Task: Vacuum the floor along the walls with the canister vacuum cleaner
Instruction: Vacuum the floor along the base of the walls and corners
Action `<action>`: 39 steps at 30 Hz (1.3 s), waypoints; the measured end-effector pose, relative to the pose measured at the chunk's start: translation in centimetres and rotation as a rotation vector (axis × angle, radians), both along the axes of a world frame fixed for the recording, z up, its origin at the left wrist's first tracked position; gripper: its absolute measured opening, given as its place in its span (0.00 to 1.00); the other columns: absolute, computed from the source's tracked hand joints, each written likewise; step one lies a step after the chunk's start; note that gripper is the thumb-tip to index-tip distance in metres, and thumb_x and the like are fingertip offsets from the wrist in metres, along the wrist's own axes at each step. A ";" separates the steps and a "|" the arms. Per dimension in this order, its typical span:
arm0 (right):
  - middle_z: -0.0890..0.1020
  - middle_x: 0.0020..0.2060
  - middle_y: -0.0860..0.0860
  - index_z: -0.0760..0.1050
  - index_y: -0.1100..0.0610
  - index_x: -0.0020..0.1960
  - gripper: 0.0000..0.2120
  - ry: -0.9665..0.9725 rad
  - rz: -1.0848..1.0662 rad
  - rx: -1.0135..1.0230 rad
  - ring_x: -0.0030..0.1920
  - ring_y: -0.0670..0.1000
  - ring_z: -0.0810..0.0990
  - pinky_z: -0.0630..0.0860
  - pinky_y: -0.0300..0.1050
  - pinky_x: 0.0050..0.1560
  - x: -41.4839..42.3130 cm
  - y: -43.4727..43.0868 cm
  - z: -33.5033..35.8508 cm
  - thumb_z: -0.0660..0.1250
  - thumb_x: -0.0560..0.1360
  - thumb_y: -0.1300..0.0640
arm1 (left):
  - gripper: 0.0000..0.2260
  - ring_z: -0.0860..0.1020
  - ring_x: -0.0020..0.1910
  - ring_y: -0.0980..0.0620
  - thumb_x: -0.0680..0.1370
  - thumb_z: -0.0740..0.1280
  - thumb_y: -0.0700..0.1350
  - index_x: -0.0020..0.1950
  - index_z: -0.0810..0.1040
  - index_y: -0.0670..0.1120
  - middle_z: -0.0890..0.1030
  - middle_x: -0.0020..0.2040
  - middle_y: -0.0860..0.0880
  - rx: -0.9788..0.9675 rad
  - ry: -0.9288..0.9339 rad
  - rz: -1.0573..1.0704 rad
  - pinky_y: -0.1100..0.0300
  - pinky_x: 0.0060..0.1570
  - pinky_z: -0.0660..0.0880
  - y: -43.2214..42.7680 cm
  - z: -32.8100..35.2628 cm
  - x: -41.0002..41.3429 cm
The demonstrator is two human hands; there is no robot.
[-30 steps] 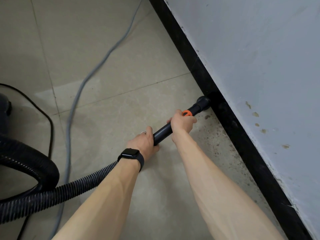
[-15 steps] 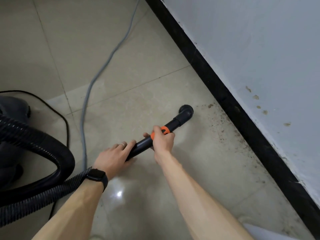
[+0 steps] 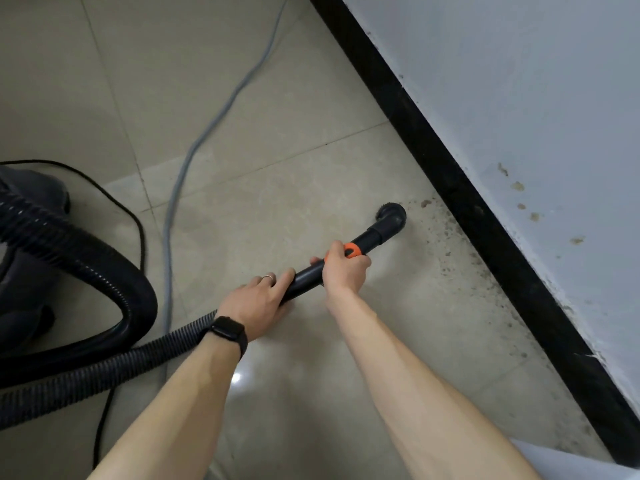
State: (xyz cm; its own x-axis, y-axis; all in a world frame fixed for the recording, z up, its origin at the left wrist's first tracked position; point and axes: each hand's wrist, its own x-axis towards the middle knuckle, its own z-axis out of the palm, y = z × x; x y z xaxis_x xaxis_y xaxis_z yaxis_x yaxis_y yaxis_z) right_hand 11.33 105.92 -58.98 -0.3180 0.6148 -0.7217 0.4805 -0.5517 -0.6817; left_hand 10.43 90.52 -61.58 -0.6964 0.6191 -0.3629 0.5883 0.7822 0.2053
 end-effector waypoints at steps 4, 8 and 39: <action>0.80 0.34 0.51 0.64 0.60 0.59 0.11 0.007 0.022 0.021 0.30 0.51 0.84 0.85 0.54 0.47 -0.4 2.2 -0.1 0.62 0.80 0.59 | 0.23 0.75 0.58 0.44 0.83 0.55 0.57 0.76 0.55 0.53 0.74 0.61 0.47 -0.021 0.009 0.011 0.54 0.42 0.68 2.6 -0.3 -0.1; 0.80 0.36 0.52 0.65 0.61 0.62 0.13 0.011 0.011 0.028 0.31 0.52 0.85 0.85 0.54 0.46 -0.7 3.1 -0.3 0.62 0.79 0.59 | 0.23 0.75 0.57 0.44 0.83 0.56 0.56 0.75 0.56 0.53 0.74 0.60 0.47 0.005 0.001 0.025 0.52 0.44 0.72 3.6 -0.6 -0.3; 0.80 0.33 0.50 0.67 0.59 0.60 0.11 -0.053 -0.083 0.093 0.34 0.52 0.85 0.84 0.53 0.48 -1.6 7.2 -0.1 0.61 0.80 0.57 | 0.19 0.77 0.52 0.45 0.83 0.55 0.59 0.66 0.49 0.57 0.75 0.58 0.49 0.038 0.041 -0.050 0.55 0.36 0.67 8.1 -1.4 -2.0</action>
State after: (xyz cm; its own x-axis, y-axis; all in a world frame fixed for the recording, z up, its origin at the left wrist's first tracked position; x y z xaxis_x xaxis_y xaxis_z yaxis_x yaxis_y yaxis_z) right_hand 9.73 113.10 -59.06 -0.2263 0.7025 -0.6748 0.4727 -0.5265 -0.7066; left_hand 8.40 98.60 -62.98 -0.6777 0.6665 -0.3107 0.6352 0.7434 0.2094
